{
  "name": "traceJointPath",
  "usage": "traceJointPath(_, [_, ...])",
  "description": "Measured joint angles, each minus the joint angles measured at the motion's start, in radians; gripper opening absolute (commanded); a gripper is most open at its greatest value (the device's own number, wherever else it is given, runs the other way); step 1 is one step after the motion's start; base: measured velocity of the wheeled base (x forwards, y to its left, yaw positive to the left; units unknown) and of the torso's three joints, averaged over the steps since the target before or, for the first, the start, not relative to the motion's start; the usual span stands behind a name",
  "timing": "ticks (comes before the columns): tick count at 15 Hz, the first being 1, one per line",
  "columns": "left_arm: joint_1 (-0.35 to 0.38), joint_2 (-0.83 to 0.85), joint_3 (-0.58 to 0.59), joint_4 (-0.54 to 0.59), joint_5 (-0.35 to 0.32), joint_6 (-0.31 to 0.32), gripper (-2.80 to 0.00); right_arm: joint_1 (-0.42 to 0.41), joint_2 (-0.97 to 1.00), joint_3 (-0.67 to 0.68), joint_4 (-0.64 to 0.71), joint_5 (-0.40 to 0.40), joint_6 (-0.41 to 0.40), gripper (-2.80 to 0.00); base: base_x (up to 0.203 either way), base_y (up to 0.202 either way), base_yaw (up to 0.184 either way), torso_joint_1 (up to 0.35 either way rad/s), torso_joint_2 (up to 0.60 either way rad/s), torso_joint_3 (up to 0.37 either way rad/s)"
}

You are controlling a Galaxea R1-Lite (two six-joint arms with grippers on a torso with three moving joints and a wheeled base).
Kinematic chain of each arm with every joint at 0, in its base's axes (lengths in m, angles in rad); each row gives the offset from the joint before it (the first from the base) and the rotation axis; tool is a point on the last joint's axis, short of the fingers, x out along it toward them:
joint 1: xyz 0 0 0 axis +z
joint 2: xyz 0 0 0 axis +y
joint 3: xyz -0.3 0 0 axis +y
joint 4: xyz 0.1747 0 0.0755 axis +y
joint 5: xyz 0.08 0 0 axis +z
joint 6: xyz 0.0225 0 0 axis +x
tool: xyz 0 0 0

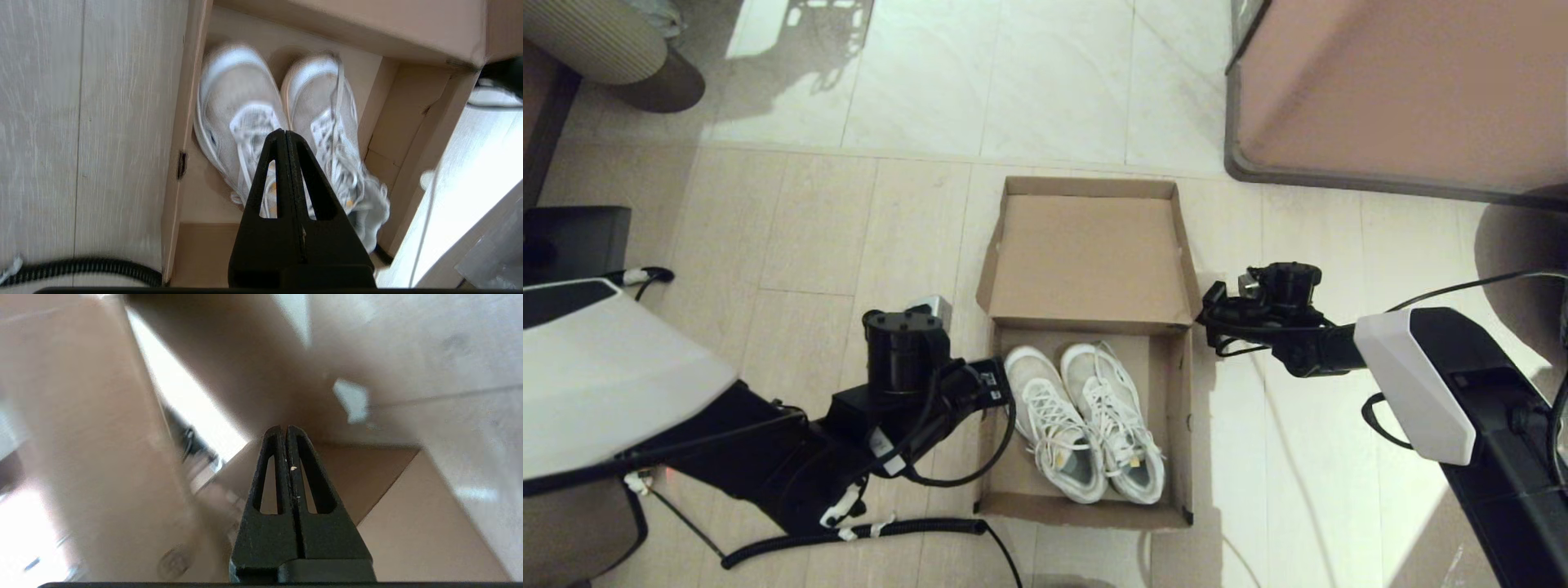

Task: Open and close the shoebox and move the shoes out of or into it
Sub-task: Close the shoe box

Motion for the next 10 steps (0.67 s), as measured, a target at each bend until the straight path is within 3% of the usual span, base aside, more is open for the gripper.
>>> traceJointPath(4, [-0.022,0.001,0.015,0.000,0.000,-0.012,-2.80,0.011,0.016,-0.006,-0.062,-0.013,0.046,-2.80,0.000,0.000,0.000,0.000,0.00,0.000])
traceJointPath(10, [-0.025,0.001,0.019,0.000,0.000,-0.013,-2.80,0.021,0.023,-0.007,-0.306,-0.017,0.346,-2.80,0.000,0.000,0.000,0.000,0.00,0.000])
